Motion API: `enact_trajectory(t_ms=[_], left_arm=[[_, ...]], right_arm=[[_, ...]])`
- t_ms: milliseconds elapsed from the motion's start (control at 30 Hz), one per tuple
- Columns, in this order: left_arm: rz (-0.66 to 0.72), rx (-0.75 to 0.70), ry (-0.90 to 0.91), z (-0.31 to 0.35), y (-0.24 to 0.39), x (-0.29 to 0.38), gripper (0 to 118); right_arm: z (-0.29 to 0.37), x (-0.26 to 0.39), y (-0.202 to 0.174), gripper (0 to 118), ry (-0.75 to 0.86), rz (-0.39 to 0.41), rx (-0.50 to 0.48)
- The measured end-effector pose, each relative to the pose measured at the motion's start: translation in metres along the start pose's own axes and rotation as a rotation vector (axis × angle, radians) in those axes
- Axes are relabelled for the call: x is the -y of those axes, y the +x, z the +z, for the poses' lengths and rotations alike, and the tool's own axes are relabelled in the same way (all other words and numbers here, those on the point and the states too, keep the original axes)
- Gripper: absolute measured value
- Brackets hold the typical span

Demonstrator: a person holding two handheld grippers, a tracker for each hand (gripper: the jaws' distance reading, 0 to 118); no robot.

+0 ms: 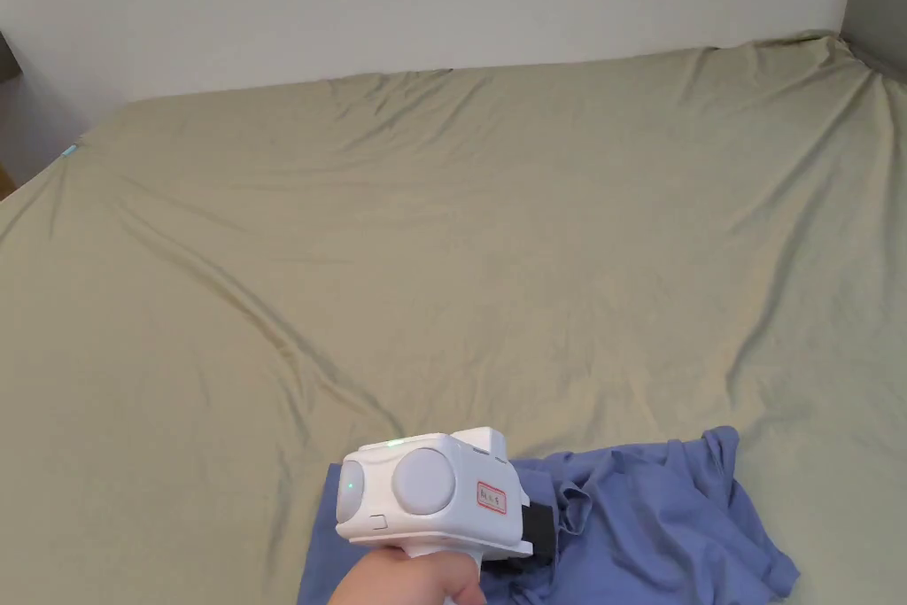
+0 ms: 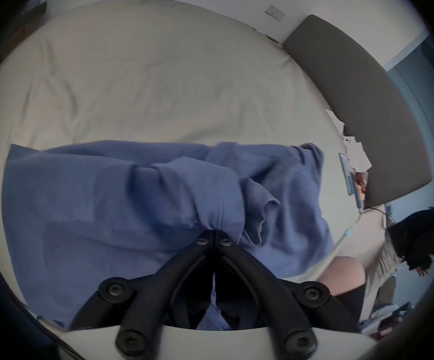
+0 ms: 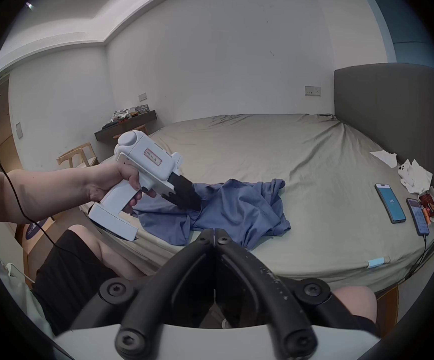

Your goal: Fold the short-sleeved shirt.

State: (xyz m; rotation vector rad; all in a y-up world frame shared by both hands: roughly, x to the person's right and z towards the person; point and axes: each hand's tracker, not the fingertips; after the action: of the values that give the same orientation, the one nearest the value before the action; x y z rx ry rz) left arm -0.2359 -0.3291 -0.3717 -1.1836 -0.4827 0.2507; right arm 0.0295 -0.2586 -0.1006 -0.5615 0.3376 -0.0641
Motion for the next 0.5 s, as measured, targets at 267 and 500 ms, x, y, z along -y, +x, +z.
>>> enact_trajectory(t_ms=[267,500], left_arm=[[0.047,0.308,0.258,0.146,-0.125,0.02,1],[0.343,0.322,0.216,0.119,-0.262,0.061,116]], right_arm=[[-0.008,-0.009,-0.006,1,-0.023,-0.039,-0.048],[-0.031,-0.026,-0.027,1,-0.045,0.025,-0.073]])
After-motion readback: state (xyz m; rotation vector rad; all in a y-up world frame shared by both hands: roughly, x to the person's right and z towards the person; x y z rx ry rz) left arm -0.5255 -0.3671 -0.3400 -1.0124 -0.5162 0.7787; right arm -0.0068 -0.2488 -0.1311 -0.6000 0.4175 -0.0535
